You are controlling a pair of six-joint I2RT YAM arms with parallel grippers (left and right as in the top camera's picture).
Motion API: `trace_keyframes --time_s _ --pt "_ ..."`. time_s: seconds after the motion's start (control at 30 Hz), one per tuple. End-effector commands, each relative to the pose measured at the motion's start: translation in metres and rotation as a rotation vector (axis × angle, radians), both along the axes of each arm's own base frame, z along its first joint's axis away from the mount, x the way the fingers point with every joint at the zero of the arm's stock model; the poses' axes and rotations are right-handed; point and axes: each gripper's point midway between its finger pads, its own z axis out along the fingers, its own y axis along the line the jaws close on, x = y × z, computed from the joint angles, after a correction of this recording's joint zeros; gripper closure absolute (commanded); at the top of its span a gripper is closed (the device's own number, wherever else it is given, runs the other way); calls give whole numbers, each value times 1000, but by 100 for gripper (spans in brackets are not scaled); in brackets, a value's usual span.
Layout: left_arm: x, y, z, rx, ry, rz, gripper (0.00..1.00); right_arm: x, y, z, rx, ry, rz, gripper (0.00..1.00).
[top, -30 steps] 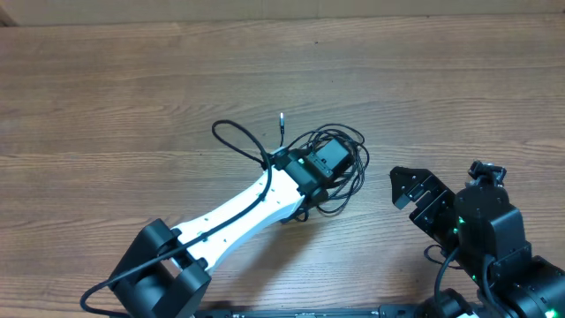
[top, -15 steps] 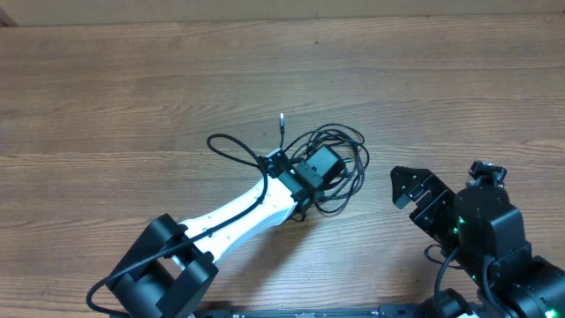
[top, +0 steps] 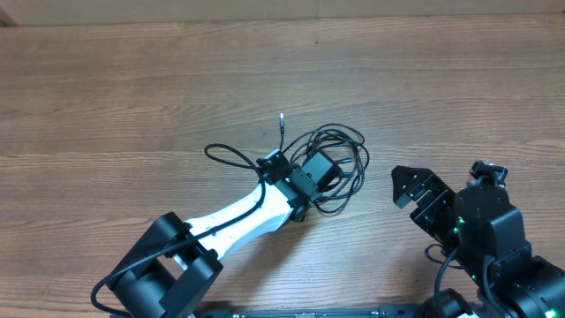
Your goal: Untangle cables
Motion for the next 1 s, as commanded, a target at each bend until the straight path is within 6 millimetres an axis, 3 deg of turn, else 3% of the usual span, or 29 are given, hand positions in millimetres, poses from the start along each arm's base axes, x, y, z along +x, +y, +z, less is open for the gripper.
trace_keyframes --time_s 0.0,0.1,0.13,0.2,0.27,0.37,0.5,0.7,0.8,0.97 --pt "0 10 -19 60 16 18 54 1 -3 1 -2 -9 -17 0" --pt "0 6 -30 53 35 11 60 1 -3 1 -2 -9 -17 0" --pt "0 5 -32 49 37 10 68 1 -3 1 -3 -9 -17 0" --pt "0 4 -31 43 36 8 95 1 -3 1 -3 -9 -17 0" --pt "2 0 -25 33 31 -6 95 1 -3 1 -3 -9 -17 0" --pt "7 -5 -1 21 -1 -66 95 1 -3 1 -3 -9 -17 0" --pt "4 -5 55 -25 -17 -83 96 1 -3 1 -3 -9 -17 0" --pt "3 -3 161 -163 -164 -83 96 2 -2 3 2 -17 -16 0" --pt "5 -2 208 -259 -270 -80 96 2 0 2 8 -14 -8 23" --pt "6 4 259 -454 -361 -13 96 -1 8 1 39 4 31 37"
